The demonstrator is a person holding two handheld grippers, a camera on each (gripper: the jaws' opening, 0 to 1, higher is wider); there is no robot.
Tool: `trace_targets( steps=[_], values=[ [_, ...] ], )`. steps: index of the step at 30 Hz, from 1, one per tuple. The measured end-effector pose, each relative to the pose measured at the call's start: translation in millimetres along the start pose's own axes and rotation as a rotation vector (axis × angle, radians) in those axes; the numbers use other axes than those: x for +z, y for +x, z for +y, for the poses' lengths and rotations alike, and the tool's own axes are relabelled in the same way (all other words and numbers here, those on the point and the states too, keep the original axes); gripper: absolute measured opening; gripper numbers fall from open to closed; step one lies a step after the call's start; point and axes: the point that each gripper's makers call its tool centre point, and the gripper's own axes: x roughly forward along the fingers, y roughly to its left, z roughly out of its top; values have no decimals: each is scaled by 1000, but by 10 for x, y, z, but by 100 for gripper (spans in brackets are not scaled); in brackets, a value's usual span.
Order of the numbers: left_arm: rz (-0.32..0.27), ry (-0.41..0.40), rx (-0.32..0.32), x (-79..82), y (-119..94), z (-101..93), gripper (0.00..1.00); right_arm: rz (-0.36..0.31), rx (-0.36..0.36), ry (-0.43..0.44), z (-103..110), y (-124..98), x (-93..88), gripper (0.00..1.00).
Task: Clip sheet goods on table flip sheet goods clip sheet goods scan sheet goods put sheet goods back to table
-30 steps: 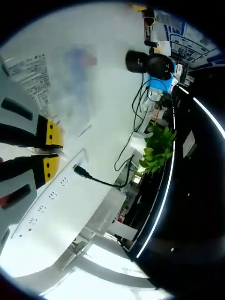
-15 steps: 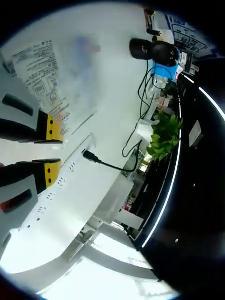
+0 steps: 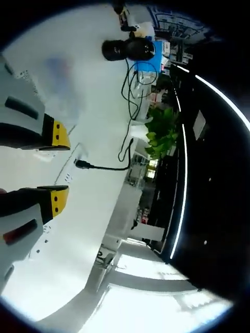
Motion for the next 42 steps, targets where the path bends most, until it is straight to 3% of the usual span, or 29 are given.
trace_targets(
  steps=[3, 8, 10, 18, 26, 42],
  values=[
    [-1, -1, 0, 1, 0, 0, 35, -10, 41, -3, 156, -17, 47, 33],
    [-2, -1, -2, 3, -2, -3, 35, -14, 124, 29, 408, 4, 32, 54],
    [-2, 0, -3, 3, -1, -6, 35, 0, 150, 28, 487, 36, -31, 63],
    [-3, -2, -4, 4, -1, -6, 35, 62, 235, 50, 738, 57, -274, 79],
    [-4, -3, -2, 5, -3, -2, 35, 101, 276, 74, 812, 110, -406, 79],
    [-3, 0, -3, 3, -2, -5, 35, 137, 303, 147, 903, 101, -500, 80]
  ],
)
